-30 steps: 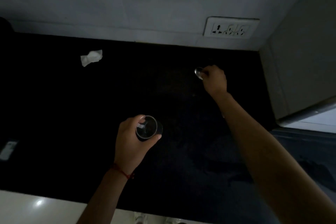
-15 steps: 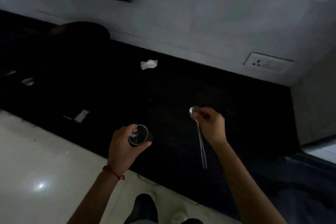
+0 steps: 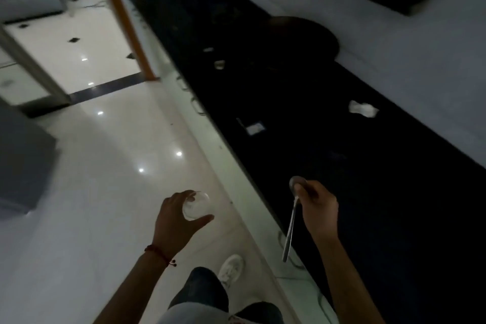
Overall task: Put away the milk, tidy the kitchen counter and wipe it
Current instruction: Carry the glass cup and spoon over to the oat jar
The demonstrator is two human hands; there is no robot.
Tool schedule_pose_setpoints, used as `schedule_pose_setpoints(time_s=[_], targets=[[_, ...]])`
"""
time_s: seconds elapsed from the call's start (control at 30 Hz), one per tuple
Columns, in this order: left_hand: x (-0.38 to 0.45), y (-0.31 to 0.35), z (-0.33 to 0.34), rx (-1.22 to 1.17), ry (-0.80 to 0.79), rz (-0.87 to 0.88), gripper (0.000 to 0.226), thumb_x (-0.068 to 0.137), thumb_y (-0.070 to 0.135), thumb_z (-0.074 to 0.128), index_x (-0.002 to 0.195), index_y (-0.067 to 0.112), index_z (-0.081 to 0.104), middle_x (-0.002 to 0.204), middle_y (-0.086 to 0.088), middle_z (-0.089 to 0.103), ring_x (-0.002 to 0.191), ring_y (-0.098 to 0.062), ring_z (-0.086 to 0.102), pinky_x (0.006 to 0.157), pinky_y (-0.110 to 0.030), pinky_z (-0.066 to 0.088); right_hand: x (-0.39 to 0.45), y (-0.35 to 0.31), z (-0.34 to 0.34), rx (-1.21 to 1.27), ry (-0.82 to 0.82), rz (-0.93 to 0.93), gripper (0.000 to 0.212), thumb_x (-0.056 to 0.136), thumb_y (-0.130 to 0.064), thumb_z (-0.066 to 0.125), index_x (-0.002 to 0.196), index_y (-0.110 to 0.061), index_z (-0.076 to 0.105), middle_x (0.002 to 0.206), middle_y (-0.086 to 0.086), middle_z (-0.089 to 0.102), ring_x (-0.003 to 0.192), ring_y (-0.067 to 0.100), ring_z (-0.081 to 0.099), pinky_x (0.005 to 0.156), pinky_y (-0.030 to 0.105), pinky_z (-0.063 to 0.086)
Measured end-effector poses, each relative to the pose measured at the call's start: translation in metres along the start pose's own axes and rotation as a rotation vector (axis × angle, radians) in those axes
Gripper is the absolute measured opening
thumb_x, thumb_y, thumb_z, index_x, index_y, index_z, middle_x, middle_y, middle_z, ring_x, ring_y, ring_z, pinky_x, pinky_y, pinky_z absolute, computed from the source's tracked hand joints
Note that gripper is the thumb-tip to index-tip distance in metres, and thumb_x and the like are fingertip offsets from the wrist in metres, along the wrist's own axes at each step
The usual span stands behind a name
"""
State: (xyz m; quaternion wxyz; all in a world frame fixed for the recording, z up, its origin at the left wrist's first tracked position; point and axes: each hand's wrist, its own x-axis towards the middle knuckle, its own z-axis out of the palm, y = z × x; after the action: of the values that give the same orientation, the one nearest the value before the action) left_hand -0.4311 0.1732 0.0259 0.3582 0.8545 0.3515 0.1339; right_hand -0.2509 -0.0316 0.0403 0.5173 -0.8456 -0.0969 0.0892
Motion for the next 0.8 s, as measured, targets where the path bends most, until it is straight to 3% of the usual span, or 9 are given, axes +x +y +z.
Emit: schedule_pose_setpoints(time_s=[0.1,0.17,0.23,0.37,0.53,0.7,0.8], targets=[[-0.001,-0.033,-0.029,0.003,0.094,-0.062,0.063,0.055,0.031,0.086,0.110,0.012,0.060,0.105,-0.009,0.065,0.097,-0.026,0.055,0.083,-0.037,0.047,0.005,-0.019,0.051,-0.007,-0.101,-0.027,0.011,0.084,-0.011,0.063,0.089,-0.003,0.069,0.079,0.012,0.069,0.073,0.023,0.063,0.072,0.032,0.050],[-0.001,-0.058,-0.048,0.003,0.146,-0.112,0.064,0.055,0.031,0.086,0.110,0.012,0.059,0.105,-0.009,0.065,0.097,-0.026,0.055,0.082,-0.035,0.046,0.004,-0.031,0.086,-0.037,-0.171,-0.067,0.012,0.083,-0.010,0.063,0.090,-0.002,0.069,0.077,0.014,0.070,0.073,0.025,0.064,0.074,0.037,0.050],[0.001,-0.083,-0.066,-0.007,0.189,-0.159,0.064,0.055,0.031,0.086,0.110,0.011,0.059,0.104,-0.009,0.065,0.097,-0.027,0.056,0.082,-0.037,0.046,0.002,-0.043,0.121,-0.062,-0.238,-0.096,0.010,0.084,-0.011,0.063,0.088,-0.002,0.068,0.077,0.016,0.070,0.073,0.026,0.064,0.073,0.034,0.050],[0.014,-0.137,-0.106,-0.018,0.264,-0.235,0.063,0.056,0.031,0.085,0.110,0.011,0.060,0.105,-0.010,0.066,0.096,-0.026,0.057,0.082,-0.036,0.046,0.005,-0.069,0.191,-0.084,-0.318,-0.158,0.007,0.083,-0.009,0.063,0.084,-0.004,0.068,0.076,0.014,0.068,0.069,0.022,0.061,0.063,0.015,0.041],[0.045,-0.206,-0.165,0.006,0.331,-0.330,0.064,0.057,0.031,0.085,0.111,0.009,0.060,0.106,-0.011,0.065,0.097,-0.026,0.055,0.080,-0.029,0.039,0.017,-0.111,0.288,-0.051,-0.385,-0.143,0.011,0.082,-0.011,0.066,0.085,-0.001,0.069,0.081,0.016,0.070,0.079,0.026,0.064,0.075,0.033,0.048],[0.084,-0.253,-0.212,0.012,0.346,-0.380,0.064,0.058,0.030,0.085,0.113,0.010,0.059,0.108,-0.012,0.064,0.098,-0.025,0.053,0.080,-0.029,0.038,0.033,-0.147,0.369,-0.047,-0.419,-0.131,0.011,0.082,-0.015,0.067,0.086,-0.005,0.069,0.080,0.010,0.069,0.076,0.020,0.062,0.061,0.007,0.043],[0.115,-0.272,-0.228,-0.002,0.342,-0.407,0.063,0.059,0.028,0.085,0.113,0.008,0.058,0.109,-0.012,0.064,0.098,-0.024,0.053,0.081,-0.029,0.039,0.045,-0.158,0.400,-0.056,-0.453,-0.103,0.015,0.082,-0.014,0.067,0.090,-0.001,0.069,0.082,0.012,0.069,0.079,0.022,0.062,0.071,0.021,0.047]])
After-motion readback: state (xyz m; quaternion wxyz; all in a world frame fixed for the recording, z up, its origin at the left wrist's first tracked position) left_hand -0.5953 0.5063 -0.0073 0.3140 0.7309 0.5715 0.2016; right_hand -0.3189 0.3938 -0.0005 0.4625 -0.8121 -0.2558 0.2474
